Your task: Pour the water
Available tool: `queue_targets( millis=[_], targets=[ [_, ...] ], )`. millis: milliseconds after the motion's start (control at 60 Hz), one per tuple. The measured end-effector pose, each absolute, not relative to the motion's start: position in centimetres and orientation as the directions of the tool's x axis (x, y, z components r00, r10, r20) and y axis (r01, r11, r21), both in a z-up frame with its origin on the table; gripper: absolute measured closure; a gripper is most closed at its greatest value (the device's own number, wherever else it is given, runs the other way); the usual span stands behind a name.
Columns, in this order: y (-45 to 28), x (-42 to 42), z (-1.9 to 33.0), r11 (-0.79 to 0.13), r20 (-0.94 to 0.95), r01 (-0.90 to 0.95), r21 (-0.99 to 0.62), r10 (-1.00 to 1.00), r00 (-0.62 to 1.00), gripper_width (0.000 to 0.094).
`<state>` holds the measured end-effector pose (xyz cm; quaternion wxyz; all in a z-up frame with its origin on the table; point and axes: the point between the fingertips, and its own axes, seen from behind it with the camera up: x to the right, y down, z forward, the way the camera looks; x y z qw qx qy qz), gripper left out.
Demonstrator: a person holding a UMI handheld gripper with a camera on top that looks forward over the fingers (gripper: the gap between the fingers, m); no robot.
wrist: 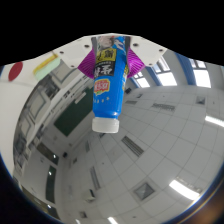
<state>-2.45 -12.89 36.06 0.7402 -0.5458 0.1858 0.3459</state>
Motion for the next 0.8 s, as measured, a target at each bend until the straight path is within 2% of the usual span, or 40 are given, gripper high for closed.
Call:
queue_targets(
  millis=[50, 100, 117, 133, 200, 250, 383, 517, 533, 583, 717, 767, 800],
  targets=[
    [-14.9, 1.0, 38.2, 0.289, -0.524, -0.578, -0.763, 0.247, 0.815, 0.0561],
    [-16.4, 4.4, 38.7, 0.354, -0.396, -0.423, -0.834, 0.149, 0.906, 0.0563],
    [-17.6, 5.1, 41.0, 0.371, -0.334, -0.357, -0.857, 0.127, 0.934, 0.0562],
    [-17.4, 7.6, 39.5, 0.362, -0.313, -0.321, -0.875, 0.083, 0.946, 0.0563],
    [-18.3, 12.2, 37.4, 0.320, -0.160, -0.134, -0.938, -0.055, 0.986, 0.0562],
    [-19.1, 14.5, 34.4, 0.275, -0.047, -0.012, -0.961, -0.123, 0.991, 0.0564],
    [-18.5, 21.3, 22.0, -0.003, 0.068, 0.068, -0.998, -0.182, 0.981, 0.0563],
    [-22.9, 22.1, 15.1, -0.154, 0.100, 0.075, -0.985, -0.161, 0.982, 0.0547],
    [-20.7, 23.7, 15.5, -0.130, 0.075, 0.053, -0.990, -0.169, 0.983, 0.0541],
    [-21.9, 23.0, 14.9, -0.148, 0.033, 0.011, -0.989, -0.152, 0.988, 0.0541],
    [-23.1, 23.6, 15.3, -0.162, 0.085, 0.061, -0.985, -0.149, 0.985, 0.0525],
    [-25.3, 23.7, 15.8, -0.172, 0.090, 0.062, -0.983, -0.161, 0.983, 0.0461],
    [-23.9, 23.5, 15.3, -0.180, 0.094, 0.064, -0.982, -0.166, 0.982, 0.0392]
  ],
)
